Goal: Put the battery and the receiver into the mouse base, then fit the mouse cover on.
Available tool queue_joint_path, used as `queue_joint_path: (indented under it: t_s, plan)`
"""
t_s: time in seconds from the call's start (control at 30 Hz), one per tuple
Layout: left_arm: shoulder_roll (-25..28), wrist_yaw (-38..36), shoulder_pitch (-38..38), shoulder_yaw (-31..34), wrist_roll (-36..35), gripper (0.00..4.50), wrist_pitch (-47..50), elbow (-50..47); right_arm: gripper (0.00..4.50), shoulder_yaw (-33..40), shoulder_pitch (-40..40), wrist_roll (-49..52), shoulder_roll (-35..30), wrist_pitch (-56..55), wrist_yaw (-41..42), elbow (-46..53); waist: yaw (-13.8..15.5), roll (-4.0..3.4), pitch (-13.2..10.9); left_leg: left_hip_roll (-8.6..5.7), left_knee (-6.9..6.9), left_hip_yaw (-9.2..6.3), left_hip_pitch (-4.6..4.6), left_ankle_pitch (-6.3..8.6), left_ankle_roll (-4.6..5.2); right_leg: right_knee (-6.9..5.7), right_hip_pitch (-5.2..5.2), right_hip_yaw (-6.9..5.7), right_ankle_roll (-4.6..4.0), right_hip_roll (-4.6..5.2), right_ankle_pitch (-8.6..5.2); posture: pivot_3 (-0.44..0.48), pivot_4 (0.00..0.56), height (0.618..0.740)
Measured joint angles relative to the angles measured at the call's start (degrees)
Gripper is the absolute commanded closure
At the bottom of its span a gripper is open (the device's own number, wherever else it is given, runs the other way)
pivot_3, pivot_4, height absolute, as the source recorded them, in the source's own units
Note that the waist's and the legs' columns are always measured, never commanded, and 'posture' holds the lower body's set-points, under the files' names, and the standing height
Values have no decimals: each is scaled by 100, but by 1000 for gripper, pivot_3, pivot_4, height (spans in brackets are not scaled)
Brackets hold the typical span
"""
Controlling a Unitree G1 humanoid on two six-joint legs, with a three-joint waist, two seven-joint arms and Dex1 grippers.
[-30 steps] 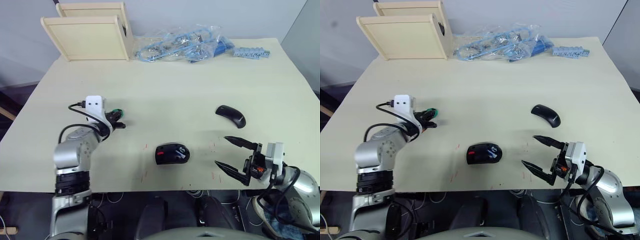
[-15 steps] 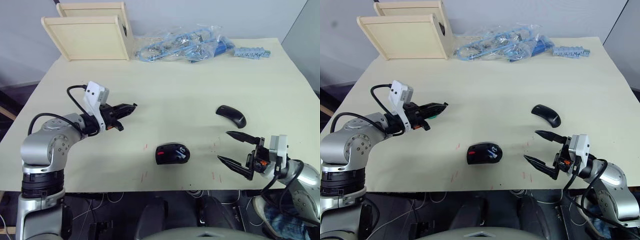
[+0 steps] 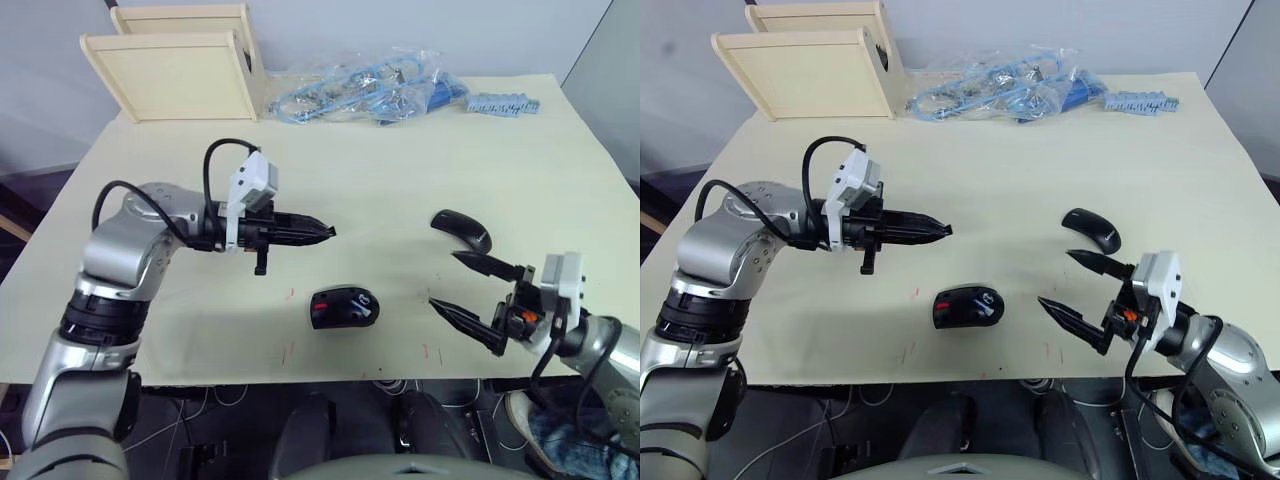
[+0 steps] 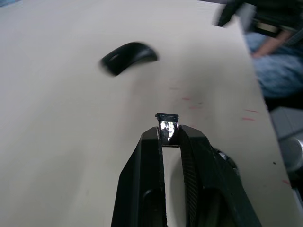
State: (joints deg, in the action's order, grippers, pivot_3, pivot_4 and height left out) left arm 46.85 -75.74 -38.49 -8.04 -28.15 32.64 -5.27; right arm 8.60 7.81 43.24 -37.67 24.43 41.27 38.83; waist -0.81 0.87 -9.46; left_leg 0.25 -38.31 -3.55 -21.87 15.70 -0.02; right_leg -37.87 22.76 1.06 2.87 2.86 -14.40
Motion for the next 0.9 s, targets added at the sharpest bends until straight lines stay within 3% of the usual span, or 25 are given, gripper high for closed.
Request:
queue_joint_path:
  t_s: [0.23, 0.37, 0.6, 0.7, 0.77, 0.9]
  plan:
    - [-329, -327, -289, -398, 421, 4496, -566, 215, 0, -39, -1147, 1061, -532, 2103, -1468, 173, -5, 10, -12, 2, -2, -2, -8, 0, 1, -4, 8, -1, 0, -1, 0, 0, 150, 740]
    - [-376, -370, -312, -411, 554, 4496, -686, 210, 0, -175, -1537, 1705, -461, 2772, -1857, 21, -3, 11, -15, 2, -1, -1, -15, 0, 2, -1, 14, -1, 0, -1, 0, 0, 150, 740]
    - [-453, -348, -328, -631, 962, 4496, -1028, 76, 0, -458, -2784, 3477, -76, 3812, -3234, -903, -11, 19, -29, 3, -4, 3, -26, -1, 2, -8, 30, 4, 1, -1, 2, 0, 150, 740]
    - [-532, -325, -330, -674, 1012, 4496, -1067, -60, 837, -629, -3283, 4421, 18, 3944, -3879, -1331, -15, 19, -29, 5, -4, 0, -38, -1, 2, -8, 39, 1, 0, -2, 2, 0, 150, 740]
    - [-570, -301, -329, -680, 1017, 4496, -1067, -100, 1747, -736, -3472, 4832, 41, 3951, -4244, -1564, -13, 19, -29, 5, -5, -2, -50, -1, 2, -8, 48, -2, 0, -2, 3, 0, 150, 740]
    - [-586, -270, -328, -681, 1083, 4496, -1078, -106, 1747, -1037, -3706, 5660, 35, 3920, -4942, -1889, -16, 19, -29, 4, -14, -1, -86, -2, 3, -15, 81, -1, 1, -1, 4, 0, 150, 740]
